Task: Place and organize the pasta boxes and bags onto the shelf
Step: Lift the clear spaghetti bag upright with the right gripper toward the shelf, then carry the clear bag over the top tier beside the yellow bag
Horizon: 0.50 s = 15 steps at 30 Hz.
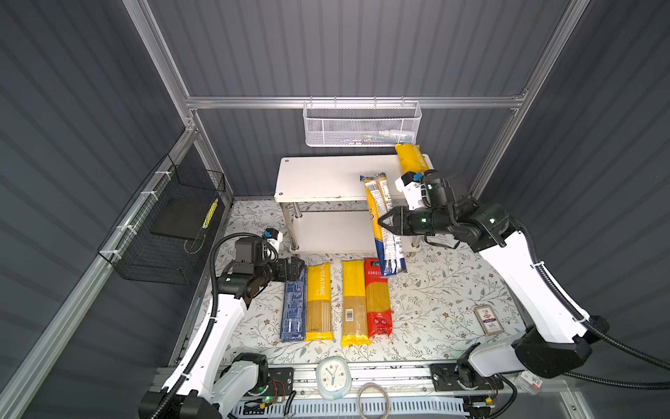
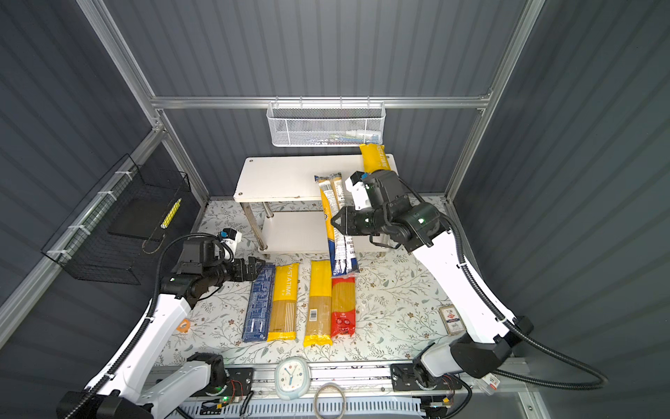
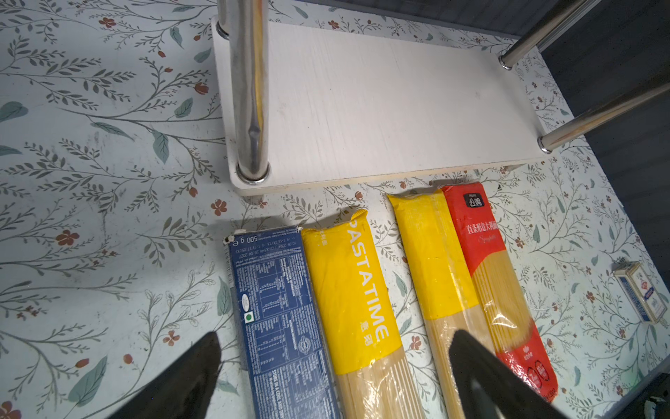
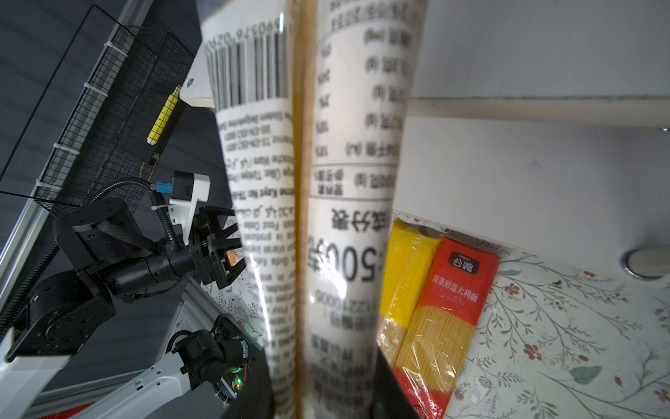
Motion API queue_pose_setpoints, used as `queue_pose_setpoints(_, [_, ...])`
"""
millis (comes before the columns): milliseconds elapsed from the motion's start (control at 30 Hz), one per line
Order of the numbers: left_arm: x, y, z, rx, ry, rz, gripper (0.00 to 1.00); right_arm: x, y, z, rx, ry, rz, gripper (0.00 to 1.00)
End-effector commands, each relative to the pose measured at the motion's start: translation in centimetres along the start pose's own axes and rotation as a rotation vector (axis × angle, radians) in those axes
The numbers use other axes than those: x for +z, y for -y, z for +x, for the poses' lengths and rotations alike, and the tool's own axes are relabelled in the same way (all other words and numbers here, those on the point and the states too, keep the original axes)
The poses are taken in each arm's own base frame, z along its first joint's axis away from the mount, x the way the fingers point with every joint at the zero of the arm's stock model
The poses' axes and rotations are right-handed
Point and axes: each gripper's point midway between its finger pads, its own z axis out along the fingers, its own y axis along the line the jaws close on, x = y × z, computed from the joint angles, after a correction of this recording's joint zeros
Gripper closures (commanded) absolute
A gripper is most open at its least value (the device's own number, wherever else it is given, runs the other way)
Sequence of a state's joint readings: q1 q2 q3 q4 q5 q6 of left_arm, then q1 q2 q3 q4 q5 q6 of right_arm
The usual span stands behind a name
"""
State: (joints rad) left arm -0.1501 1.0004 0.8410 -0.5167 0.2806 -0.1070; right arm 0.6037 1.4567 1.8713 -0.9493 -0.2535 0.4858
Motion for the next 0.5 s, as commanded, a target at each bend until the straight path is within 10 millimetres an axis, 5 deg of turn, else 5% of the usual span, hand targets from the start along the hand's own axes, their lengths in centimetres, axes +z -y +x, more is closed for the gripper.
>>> queue_pose_setpoints(0, [-1.0, 0.6, -0.8, 0.028, 0.021, 0.009, 0.01, -2.4, -2.1, -3.9, -0.049, 0.126, -0.092, 0.72])
queue_pose_setpoints(467, [-0.9, 0.5, -0.8, 0.027, 0.020, 0.006, 0.01, -0.5, -0.4, -10.1, -0.047, 0.179, -0.110, 0.71])
